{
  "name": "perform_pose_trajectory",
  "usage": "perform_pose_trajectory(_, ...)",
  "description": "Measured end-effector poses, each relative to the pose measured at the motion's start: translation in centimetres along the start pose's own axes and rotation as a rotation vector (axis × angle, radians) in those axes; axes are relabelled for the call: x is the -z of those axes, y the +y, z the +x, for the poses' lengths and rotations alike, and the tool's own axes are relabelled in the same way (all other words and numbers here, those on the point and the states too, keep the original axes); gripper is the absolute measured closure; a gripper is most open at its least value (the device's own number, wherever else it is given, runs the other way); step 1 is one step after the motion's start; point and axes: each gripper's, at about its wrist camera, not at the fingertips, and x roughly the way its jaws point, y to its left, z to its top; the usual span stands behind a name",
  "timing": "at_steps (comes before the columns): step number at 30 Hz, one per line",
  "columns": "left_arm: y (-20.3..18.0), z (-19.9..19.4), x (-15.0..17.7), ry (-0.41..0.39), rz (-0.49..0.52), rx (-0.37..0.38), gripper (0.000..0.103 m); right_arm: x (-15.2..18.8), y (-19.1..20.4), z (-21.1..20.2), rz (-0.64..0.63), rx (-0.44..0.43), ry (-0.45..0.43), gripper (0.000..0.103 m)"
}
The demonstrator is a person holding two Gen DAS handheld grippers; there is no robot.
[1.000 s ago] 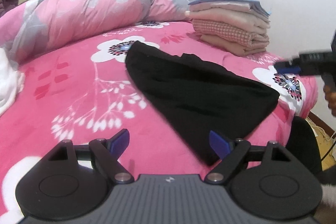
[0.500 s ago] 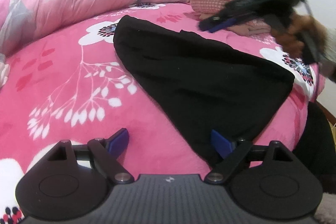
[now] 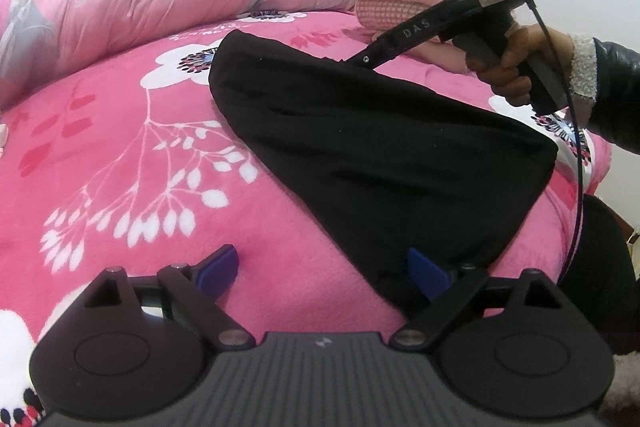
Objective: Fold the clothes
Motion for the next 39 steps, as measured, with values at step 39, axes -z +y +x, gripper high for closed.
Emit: perform_pose_trajectory(39,-0.1,-0.1,0.0,0.007,0.008,-0.006,0.01,3.0,-7.5,0.1,0.267,0.247,-0.131,0.073)
